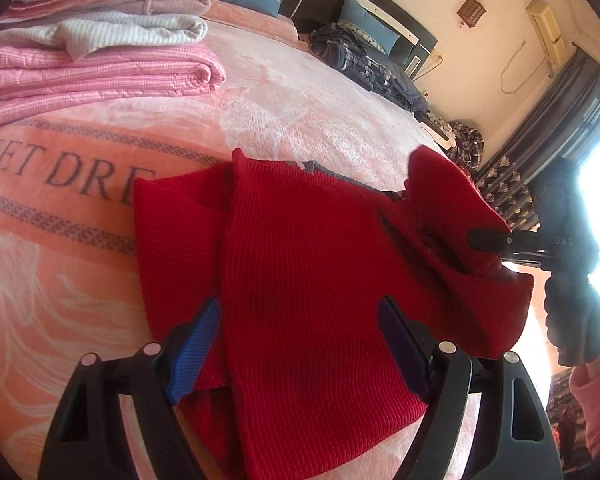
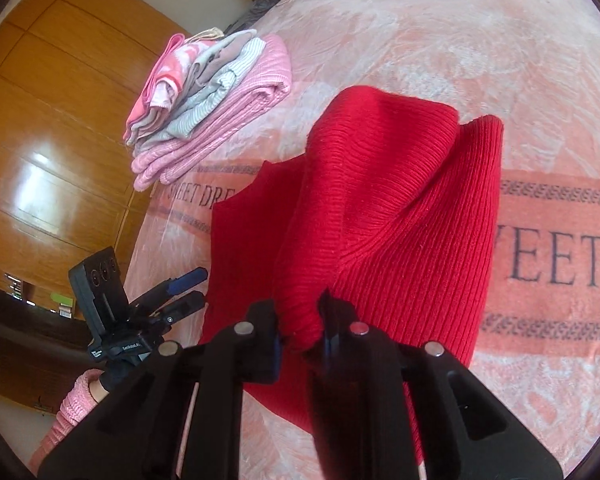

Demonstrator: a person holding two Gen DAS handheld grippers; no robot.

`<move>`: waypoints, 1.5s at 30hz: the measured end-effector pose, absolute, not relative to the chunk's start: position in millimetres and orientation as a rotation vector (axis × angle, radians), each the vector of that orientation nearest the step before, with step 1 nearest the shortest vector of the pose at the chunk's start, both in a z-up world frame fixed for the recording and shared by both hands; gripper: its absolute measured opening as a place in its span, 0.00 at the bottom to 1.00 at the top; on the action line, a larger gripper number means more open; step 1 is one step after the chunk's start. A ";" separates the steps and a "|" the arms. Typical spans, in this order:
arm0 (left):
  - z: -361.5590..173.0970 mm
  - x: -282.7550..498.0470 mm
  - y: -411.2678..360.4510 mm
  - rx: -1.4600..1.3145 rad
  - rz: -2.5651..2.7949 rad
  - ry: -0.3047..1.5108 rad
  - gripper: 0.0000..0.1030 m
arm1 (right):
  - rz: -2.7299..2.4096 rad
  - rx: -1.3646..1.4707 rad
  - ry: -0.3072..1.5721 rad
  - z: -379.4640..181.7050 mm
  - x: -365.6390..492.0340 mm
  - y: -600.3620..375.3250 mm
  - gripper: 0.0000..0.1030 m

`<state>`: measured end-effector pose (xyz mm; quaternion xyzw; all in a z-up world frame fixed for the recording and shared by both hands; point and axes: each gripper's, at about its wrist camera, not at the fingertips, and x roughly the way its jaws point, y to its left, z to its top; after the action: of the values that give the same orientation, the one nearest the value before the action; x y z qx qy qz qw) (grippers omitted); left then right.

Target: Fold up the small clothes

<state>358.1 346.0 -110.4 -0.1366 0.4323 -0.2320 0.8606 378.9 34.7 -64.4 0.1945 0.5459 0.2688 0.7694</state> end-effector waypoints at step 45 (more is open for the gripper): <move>-122.1 382.5 302.3 -0.565 -0.590 1.072 0.78 | 0.739 0.300 1.193 -80.2 284.7 23.5 0.08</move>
<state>382.5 302.3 -122.1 -0.2616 0.4964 -0.2733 0.7814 284.7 23.5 -80.2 0.1373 0.5466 0.3388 0.7533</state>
